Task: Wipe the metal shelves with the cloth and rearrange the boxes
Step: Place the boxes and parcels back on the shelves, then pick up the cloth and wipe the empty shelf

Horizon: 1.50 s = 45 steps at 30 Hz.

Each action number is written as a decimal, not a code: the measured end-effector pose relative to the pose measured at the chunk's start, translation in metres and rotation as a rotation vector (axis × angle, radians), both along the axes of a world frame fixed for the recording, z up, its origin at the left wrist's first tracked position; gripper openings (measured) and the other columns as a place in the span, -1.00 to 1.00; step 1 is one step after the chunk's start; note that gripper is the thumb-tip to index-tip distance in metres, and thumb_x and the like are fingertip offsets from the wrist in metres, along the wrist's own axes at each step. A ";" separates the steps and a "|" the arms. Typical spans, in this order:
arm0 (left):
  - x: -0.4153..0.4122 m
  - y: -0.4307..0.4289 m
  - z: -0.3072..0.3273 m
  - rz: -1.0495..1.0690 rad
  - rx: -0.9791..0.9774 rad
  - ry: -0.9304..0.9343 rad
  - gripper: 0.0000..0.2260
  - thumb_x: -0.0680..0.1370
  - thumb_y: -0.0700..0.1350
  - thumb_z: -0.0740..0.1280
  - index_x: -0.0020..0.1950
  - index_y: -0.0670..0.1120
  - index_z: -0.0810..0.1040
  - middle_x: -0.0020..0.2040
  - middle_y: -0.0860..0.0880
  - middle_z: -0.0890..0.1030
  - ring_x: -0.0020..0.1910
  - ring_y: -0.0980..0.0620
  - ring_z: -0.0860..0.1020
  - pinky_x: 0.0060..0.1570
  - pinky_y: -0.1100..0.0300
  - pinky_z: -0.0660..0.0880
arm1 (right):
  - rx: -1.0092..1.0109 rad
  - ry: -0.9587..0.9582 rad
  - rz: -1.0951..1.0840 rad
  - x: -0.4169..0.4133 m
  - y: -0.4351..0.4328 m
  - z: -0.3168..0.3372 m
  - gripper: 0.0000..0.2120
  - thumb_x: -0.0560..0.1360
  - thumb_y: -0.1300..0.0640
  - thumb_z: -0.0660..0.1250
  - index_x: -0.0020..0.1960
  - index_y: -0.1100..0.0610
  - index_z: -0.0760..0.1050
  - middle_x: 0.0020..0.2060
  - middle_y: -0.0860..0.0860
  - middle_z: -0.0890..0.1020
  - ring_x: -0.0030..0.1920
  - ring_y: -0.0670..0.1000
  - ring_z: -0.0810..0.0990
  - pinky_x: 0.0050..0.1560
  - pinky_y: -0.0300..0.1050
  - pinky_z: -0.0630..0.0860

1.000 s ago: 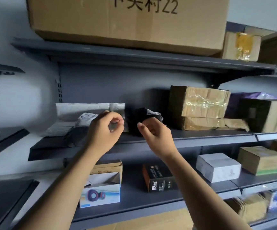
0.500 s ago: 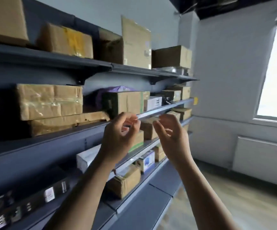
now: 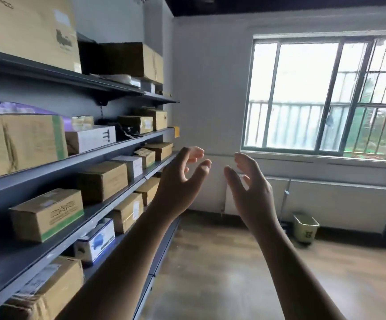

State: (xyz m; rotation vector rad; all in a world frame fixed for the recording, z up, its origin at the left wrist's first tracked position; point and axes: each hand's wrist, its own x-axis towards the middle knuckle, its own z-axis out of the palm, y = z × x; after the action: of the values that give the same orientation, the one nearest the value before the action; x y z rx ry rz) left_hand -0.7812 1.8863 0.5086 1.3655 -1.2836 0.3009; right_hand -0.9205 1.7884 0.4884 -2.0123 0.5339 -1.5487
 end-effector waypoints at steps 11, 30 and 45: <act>0.166 -0.206 -0.008 -0.076 -0.007 -0.042 -0.46 0.52 0.26 0.16 0.32 -0.06 0.52 0.19 0.06 0.64 0.17 0.20 0.58 0.17 0.37 0.49 | -0.011 0.041 -0.102 0.152 -0.196 -0.002 -0.47 0.50 -0.25 0.31 0.40 -0.06 0.48 0.28 -0.11 0.60 0.23 -0.19 0.52 0.25 -0.17 0.45; 0.361 -0.576 -0.070 -0.200 0.092 0.043 -0.51 0.52 0.33 0.15 0.36 0.14 0.41 0.26 0.17 0.56 0.21 0.25 0.54 0.13 0.33 0.47 | 0.070 0.018 -0.149 0.343 -0.553 -0.056 -0.42 0.46 -0.34 0.24 0.38 -0.09 0.49 0.26 -0.11 0.60 0.27 -0.17 0.56 0.31 0.00 0.51; 0.533 -0.916 -0.058 -0.220 0.118 0.134 -0.40 0.52 0.32 0.18 0.50 0.09 0.39 0.43 0.15 0.48 0.39 0.27 0.42 0.34 0.14 0.47 | 0.073 0.037 -0.074 0.520 -0.899 -0.040 -0.35 0.49 -0.35 0.20 0.51 -0.11 0.37 0.41 -0.13 0.51 0.35 -0.16 0.51 0.37 0.09 0.48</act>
State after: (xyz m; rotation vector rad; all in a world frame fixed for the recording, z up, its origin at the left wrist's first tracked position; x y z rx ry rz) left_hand -0.2485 0.9698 0.4502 1.3056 -1.3410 -0.0181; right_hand -0.4002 0.8898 0.4487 -1.9899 0.6768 -1.5152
